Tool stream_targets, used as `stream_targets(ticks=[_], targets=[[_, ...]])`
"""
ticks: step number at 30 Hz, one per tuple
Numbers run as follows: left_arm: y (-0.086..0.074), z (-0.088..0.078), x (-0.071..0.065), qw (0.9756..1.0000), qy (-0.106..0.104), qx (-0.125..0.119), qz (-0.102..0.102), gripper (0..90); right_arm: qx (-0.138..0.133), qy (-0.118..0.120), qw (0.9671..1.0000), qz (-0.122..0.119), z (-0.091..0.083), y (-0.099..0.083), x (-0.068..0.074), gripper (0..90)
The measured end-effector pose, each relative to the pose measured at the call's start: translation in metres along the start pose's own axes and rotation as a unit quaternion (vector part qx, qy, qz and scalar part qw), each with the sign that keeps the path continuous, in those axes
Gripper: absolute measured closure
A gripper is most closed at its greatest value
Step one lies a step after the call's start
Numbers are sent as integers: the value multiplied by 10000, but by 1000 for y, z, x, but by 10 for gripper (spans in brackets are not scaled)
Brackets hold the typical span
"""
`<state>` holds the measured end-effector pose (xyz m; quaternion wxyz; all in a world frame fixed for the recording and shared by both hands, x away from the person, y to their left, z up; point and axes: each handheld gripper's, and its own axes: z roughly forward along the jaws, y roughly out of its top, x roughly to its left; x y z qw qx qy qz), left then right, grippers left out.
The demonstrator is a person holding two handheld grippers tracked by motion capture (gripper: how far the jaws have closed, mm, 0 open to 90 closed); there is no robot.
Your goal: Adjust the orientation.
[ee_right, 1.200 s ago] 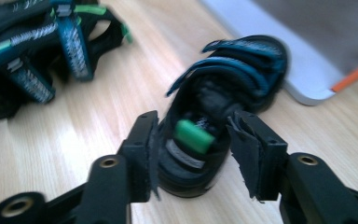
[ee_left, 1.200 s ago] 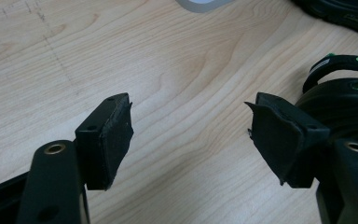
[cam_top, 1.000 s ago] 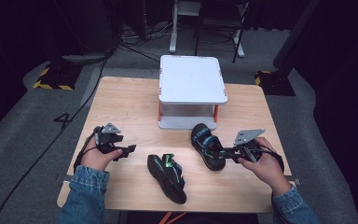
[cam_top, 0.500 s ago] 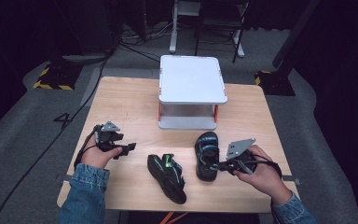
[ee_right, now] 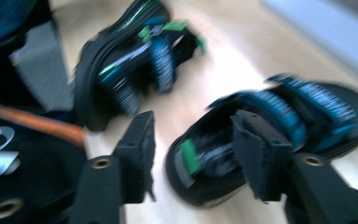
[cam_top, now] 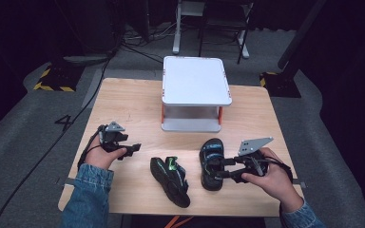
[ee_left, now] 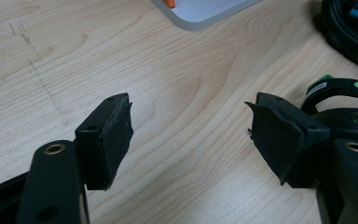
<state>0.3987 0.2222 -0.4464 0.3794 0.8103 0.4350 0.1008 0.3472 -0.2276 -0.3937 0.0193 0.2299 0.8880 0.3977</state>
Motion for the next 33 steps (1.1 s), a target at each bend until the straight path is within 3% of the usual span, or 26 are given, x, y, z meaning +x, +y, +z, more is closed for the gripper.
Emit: stream_targets(ticks=[6,12,17,18,22,24,33], targets=[[-2,-3,-1,10000,31,-27,-37,297,-264,-405,9988,9,7,3,-5,450],[-12,-11,-1,9998,143,-21,-98,297,-275,-419,9987,-15,21,13,-1,439],[-22,-21,0,9995,241,-32,-186,297,-280,-308,9991,-65,35,25,4,439],[-23,-22,0,9994,260,-34,-217,297,-229,-238,9994,-142,46,31,8,444],[-32,-29,0,9989,360,-29,-287,298,-128,-205,9992,-314,60,38,14,449],[-37,-33,0,9987,390,-20,-329,298,-70,-45,9991,-416,74,45,20,455],[-54,-45,-1,9974,524,10,-488,298,52,232,9979,-595,108,57,30,462]])
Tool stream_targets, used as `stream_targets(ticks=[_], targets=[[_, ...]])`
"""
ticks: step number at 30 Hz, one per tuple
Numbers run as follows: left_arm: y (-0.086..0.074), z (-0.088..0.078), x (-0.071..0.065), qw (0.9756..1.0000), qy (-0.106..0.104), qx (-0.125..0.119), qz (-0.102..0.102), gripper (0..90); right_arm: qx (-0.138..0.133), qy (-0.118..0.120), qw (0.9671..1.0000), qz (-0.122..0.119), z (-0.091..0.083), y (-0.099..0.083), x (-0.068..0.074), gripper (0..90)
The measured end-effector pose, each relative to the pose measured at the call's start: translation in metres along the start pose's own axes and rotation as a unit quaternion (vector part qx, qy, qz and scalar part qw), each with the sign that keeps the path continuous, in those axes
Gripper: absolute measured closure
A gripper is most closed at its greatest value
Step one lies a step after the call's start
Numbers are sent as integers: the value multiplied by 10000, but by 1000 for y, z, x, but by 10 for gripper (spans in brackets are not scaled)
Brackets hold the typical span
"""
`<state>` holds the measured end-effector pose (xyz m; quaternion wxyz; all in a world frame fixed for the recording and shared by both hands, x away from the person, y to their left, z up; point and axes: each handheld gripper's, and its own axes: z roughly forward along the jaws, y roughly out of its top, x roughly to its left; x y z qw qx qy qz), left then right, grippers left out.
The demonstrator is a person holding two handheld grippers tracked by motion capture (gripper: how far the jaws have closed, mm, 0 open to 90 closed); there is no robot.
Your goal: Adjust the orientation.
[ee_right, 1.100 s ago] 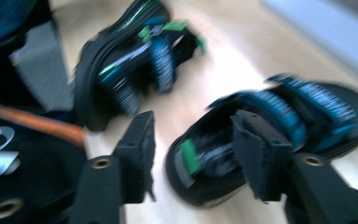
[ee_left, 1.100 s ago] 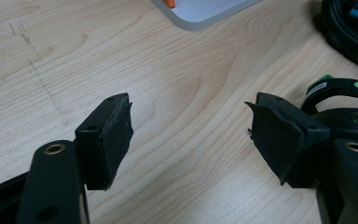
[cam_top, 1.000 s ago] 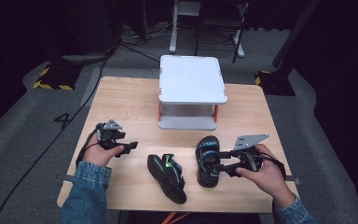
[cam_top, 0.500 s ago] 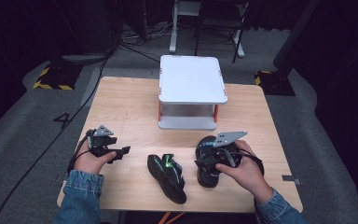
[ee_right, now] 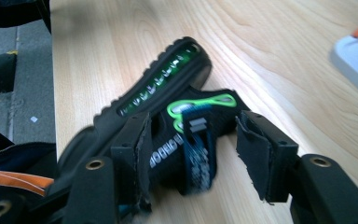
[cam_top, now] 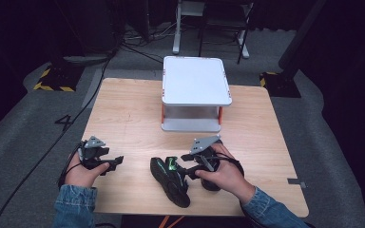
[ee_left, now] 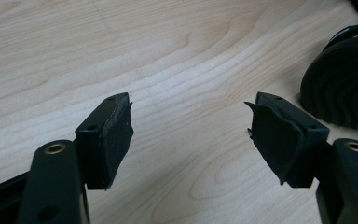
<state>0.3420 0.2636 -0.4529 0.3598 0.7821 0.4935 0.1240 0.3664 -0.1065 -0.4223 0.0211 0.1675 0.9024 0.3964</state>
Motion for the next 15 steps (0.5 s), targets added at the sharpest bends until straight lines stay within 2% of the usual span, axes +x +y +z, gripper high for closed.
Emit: stream_targets(ticks=[3,4,6,8,9,10,11,15], targets=[[-5,-4,1,10000,60,-15,-46,298,39,62,10000,-49,9,4,1,497],[-6,-6,2,10000,60,-6,-61,298,181,54,9998,-79,16,6,-1,553],[-9,-9,3,9999,101,-31,-109,298,294,139,9995,-42,19,6,-3,651],[-9,-10,4,9999,111,-41,-110,298,292,210,9994,17,19,6,-2,686],[-10,-10,3,9998,108,-47,-145,298,304,161,9994,-60,17,6,-2,750],[-10,-10,4,9999,114,-28,-122,298,331,46,9993,-150,15,7,-2,762],[-10,-9,4,9999,120,-28,-104,298,356,12,9993,-143,14,7,-2,772],[-8,-6,3,9999,83,-8,-58,298,189,20,9998,-33,9,6,-3,786]])
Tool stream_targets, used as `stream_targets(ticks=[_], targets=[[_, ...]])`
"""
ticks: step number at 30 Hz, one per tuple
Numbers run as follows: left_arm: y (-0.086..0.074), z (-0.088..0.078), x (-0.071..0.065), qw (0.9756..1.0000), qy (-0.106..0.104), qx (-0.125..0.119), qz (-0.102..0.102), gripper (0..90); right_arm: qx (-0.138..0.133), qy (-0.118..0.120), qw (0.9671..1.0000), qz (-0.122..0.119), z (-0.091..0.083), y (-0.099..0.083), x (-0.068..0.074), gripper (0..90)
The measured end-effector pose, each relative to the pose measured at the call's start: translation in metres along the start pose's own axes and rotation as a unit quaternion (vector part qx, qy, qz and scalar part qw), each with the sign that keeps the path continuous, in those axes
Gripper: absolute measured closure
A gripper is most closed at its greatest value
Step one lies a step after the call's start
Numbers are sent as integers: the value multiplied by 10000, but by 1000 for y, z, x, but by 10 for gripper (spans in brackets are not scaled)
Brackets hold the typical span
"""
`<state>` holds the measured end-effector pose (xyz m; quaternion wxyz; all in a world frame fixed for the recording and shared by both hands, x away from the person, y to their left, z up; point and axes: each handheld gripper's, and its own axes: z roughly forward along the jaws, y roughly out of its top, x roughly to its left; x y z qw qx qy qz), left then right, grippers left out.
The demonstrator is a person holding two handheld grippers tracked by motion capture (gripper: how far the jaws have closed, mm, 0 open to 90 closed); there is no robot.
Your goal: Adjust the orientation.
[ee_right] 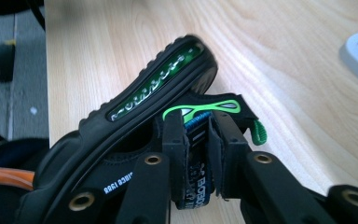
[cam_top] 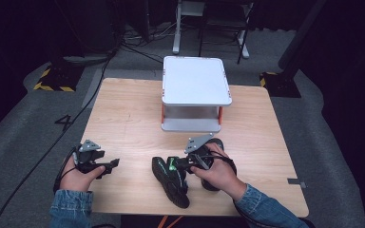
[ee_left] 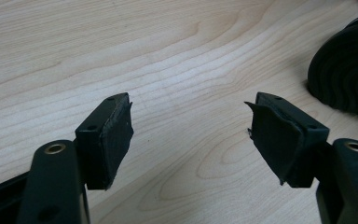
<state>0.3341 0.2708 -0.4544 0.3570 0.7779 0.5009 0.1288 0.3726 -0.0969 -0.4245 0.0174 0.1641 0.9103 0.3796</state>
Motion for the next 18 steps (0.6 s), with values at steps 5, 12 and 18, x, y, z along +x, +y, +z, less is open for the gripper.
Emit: stream_targets(ticks=[5,12,18], targets=[[2,0,-1,10000,-35,-9,1,298,-310,-124,9994,65,-13,2,1,792],[2,1,0,10000,-31,-13,-11,298,-670,-508,9964,68,-36,5,0,797],[2,2,-1,10000,-30,-1,15,298,-612,3,9981,-59,-19,5,13,793]])
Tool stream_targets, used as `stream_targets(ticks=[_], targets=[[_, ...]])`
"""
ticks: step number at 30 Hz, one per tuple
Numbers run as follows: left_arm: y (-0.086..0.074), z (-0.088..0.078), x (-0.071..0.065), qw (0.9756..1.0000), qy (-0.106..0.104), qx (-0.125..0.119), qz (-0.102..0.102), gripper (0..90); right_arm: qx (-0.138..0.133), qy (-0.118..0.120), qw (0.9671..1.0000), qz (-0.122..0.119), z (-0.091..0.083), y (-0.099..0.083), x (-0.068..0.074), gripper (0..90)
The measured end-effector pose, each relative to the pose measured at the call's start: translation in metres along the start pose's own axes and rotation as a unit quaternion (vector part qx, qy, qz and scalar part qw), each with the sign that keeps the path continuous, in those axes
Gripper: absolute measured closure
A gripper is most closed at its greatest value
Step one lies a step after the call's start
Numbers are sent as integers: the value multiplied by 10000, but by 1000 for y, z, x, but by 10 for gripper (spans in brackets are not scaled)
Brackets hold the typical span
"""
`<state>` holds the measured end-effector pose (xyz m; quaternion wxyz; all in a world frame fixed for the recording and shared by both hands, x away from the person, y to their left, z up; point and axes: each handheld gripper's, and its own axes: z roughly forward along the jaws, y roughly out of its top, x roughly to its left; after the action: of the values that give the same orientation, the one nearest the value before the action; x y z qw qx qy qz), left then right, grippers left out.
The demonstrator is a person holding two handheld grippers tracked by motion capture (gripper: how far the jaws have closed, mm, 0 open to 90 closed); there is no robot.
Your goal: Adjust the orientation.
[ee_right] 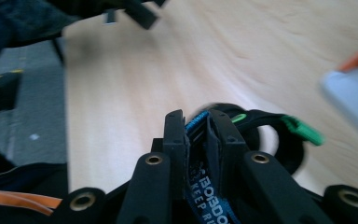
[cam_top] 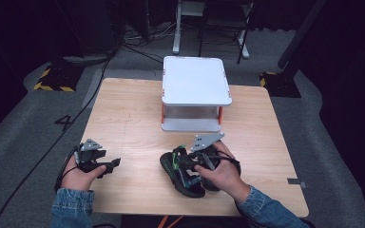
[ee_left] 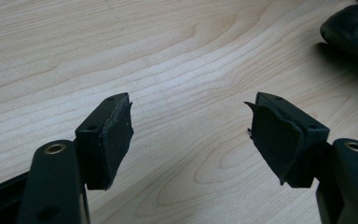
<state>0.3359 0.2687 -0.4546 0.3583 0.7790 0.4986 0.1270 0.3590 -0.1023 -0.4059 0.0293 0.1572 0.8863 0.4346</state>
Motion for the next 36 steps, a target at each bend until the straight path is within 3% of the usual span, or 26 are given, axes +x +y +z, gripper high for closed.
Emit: stream_targets(ticks=[4,7,11,12,14,18,21,23,27,31,32,34,36], targets=[[0,0,0,10000,-4,10,23,298,195,300,9991,-216,22,-3,13,782],[-1,0,0,10000,-2,16,-22,298,316,462,9982,-218,36,-5,17,746],[-2,-1,1,10000,0,9,-17,297,266,597,9978,-94,42,-6,15,675],[-2,-1,1,10000,0,2,-43,297,231,730,9970,-135,42,-5,15,568],[-3,-2,2,10000,11,10,-44,297,107,795,9968,0,39,-3,13,514],[-6,-4,3,10000,38,13,-55,297,-179,528,9984,5,26,2,1,500],[-8,-6,3,9999,62,8,-100,297,-279,44,9995,-141,18,4,-11,508],[-11,-7,3,9999,73,21,-111,297,-293,-147,9993,-196,18,4,-20,517],[-20,-12,3,9998,131,62,-149,297,-78,-226,9991,-356,28,4,-30,525],[-30,-20,6,9993,237,56,-267,297,77,-70,9970,-762,43,10,-27,496],[-32,-22,7,9992,258,30,-315,297,94,-50,9962,-868,46,11,-26,514],[-35,-26,8,9989,313,19,-339,297,163,-101,9939,-1087,48,12,-24,684],[-37,-28,8,9987,310,0,-394,297,258,-135,9923,-1208,47,13,-23,751]])
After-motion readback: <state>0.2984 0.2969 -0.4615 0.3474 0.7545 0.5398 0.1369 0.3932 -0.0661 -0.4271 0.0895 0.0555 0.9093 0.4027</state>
